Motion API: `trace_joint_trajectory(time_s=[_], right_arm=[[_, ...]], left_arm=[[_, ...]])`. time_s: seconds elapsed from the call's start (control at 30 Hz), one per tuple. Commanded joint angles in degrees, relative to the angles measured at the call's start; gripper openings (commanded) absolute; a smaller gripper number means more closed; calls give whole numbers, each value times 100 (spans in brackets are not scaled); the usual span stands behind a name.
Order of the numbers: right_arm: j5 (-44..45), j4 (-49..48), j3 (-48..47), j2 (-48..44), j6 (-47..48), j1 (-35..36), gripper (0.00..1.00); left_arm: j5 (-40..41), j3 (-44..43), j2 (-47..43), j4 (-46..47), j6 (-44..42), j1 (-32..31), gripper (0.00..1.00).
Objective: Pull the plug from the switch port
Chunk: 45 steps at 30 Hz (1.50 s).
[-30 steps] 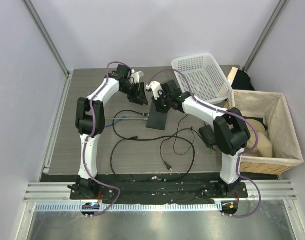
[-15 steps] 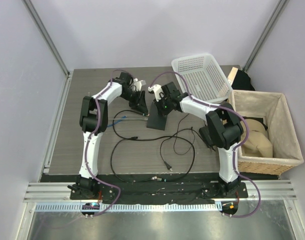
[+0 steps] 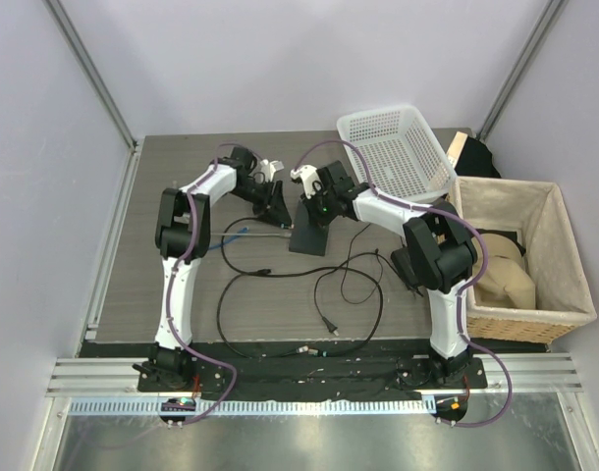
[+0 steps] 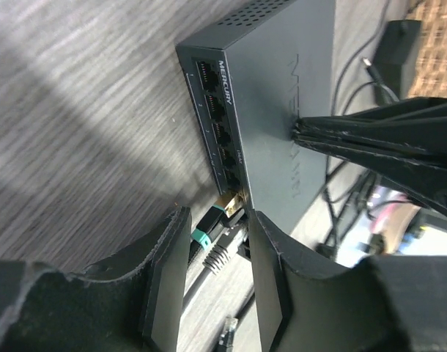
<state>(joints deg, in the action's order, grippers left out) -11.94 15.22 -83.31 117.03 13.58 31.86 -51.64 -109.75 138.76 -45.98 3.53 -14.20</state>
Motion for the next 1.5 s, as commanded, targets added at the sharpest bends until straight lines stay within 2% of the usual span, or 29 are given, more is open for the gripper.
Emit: trace_joint_trajectory(time_s=[0.0, 0.23, 0.67, 0.93, 1.3, 1.33, 1.4, 1.47], right_arm=[[-10, 148, 183, 145, 21, 13, 1], [-1, 121, 315, 83, 39, 14, 1], [8, 112, 245, 232, 4, 14, 1], [8, 86, 245, 267, -14, 22, 1], [17, 42, 192, 338, -49, 31, 1], [17, 42, 192, 338, -49, 40, 1], [17, 33, 201, 346, -58, 40, 1], [26, 33, 210, 338, -49, 40, 1]], left_arm=[[-198, 235, 380, -254, 87, -4, 43], [-180, 262, 450, -386, -142, -13, 44], [400, 578, 336, -148, -256, -171, 40], [900, 604, 371, -87, -107, -373, 41], [1182, 710, 327, -69, -116, -461, 21], [1191, 727, 319, -69, -116, -487, 18], [1209, 797, 257, -69, -116, -549, 2], [1226, 824, 187, -104, -107, -637, 0]])
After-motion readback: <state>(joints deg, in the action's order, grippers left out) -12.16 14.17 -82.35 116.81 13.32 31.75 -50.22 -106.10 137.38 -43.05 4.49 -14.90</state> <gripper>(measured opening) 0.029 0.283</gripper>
